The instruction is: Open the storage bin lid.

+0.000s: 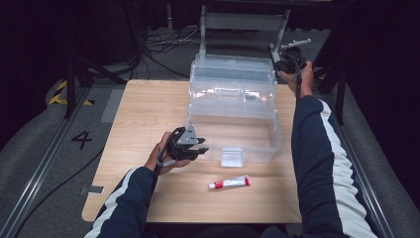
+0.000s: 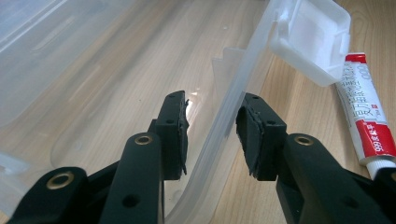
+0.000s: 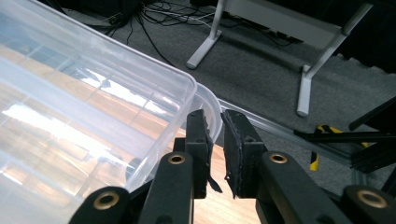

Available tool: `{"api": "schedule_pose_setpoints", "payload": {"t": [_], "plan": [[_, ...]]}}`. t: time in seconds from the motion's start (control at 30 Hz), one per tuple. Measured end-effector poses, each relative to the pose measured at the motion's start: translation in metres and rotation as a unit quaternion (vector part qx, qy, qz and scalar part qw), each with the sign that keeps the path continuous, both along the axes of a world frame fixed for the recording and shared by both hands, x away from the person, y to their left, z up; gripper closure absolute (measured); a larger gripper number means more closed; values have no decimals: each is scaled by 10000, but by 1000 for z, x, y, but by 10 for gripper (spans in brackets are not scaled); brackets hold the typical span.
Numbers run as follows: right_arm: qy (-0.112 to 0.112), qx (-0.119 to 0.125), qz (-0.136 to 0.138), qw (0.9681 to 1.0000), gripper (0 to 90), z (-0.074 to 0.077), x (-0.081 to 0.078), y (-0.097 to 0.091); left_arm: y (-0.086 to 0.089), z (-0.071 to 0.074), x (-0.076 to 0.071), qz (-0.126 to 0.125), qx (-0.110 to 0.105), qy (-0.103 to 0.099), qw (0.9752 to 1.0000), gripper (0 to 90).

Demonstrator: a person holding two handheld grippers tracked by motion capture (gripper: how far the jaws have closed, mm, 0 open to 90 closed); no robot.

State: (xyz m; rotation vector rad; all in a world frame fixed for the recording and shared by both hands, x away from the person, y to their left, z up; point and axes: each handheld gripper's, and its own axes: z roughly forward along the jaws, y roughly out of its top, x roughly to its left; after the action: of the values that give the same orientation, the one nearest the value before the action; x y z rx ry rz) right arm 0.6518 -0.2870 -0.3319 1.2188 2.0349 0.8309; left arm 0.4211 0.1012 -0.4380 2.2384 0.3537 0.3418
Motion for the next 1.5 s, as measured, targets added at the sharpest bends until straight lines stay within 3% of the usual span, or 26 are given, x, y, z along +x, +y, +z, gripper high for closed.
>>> {"api": "schedule_pose_setpoints", "payload": {"t": [0.2,0.4,0.9,1.0,1.1,1.27,1.5], "plan": [[-47,46,78,9999,784,7,-18,-3,0,0,0,8,12,17,10000,633],[-233,102,146,9996,758,15,-35,-6,-1,1,0,25,30,49,10000,630],[-427,78,299,9986,673,21,-73,-16,-1,1,-1,37,100,14,9999,631],[-419,177,294,9985,654,22,-82,-19,-2,2,-2,52,132,-17,9999,635],[-451,262,308,9982,652,21,-90,-23,-2,2,-3,66,136,-33,9999,641],[-391,203,396,9982,621,16,-102,-24,-2,3,-3,66,156,-32,9999,643],[-512,216,391,9977,570,15,-122,-33,-2,3,-2,50,165,-28,9998,644]]}}
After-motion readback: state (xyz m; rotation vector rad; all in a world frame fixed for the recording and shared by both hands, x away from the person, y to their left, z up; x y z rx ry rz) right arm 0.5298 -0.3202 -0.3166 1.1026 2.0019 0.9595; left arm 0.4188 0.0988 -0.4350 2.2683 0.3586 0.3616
